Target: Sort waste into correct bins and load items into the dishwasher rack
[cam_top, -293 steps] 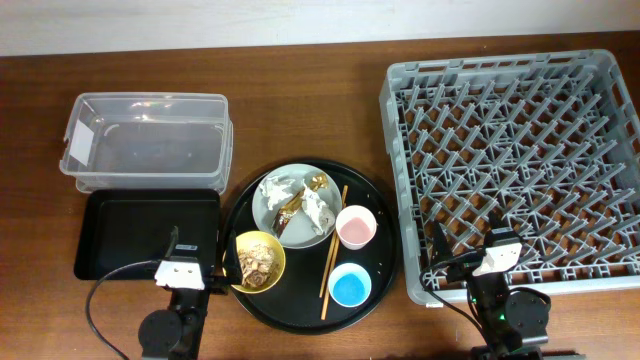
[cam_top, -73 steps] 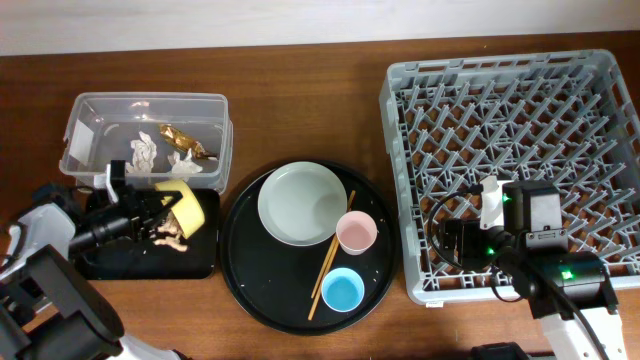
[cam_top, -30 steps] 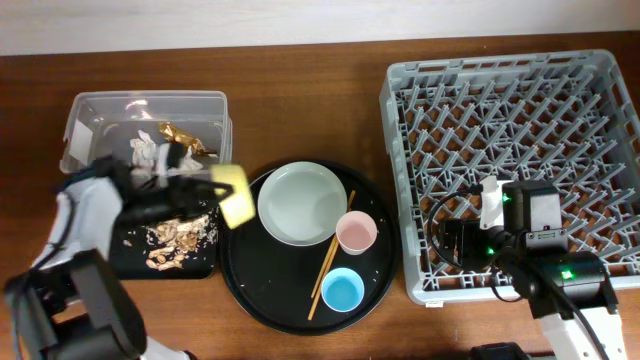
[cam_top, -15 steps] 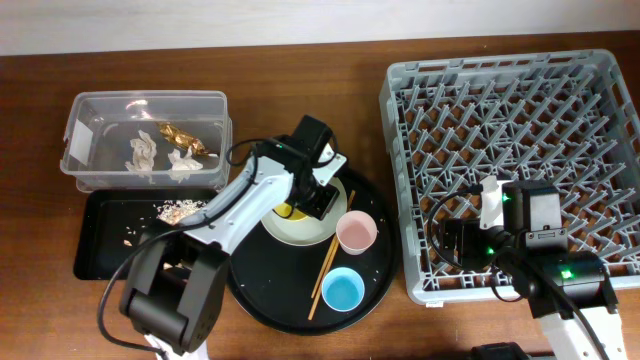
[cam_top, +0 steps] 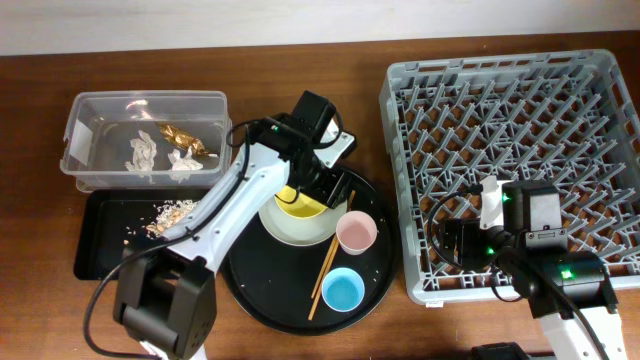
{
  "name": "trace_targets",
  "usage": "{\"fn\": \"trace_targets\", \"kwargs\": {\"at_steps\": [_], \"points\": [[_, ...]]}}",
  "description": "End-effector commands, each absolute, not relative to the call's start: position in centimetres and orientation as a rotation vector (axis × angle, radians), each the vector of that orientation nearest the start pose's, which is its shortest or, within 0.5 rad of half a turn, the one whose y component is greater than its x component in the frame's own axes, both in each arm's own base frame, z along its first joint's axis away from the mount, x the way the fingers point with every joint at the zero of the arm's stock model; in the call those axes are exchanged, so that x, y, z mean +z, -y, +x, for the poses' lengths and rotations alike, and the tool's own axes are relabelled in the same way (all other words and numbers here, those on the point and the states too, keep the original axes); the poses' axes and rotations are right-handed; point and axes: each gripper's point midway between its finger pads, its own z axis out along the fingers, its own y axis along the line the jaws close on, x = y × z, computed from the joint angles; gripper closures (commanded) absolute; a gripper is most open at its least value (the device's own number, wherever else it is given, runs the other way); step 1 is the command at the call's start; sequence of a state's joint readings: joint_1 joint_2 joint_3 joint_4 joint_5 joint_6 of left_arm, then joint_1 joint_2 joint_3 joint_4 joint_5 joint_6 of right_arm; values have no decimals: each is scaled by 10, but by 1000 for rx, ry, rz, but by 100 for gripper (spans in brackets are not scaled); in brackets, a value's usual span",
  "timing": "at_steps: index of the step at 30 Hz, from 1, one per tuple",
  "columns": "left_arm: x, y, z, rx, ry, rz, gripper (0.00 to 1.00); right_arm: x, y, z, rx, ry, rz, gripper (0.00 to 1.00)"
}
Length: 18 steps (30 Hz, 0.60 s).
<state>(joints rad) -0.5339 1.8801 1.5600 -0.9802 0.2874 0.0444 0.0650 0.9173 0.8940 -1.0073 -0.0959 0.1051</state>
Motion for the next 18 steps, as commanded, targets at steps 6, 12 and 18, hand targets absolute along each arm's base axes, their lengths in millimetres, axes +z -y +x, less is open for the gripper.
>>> {"fn": "trace_targets", "kwargs": {"at_steps": [6,12,18], "points": [[64,265,270,-579,-2860,1036,51,173,-31,233,193,-2590,33,1],[67,277,282,-595,-2807,992,100,172,-30,232,189,-2594,34,1],[165,236,338,-691,-2653,520,100,188,-8,250,147,-2496,249,1]]}}
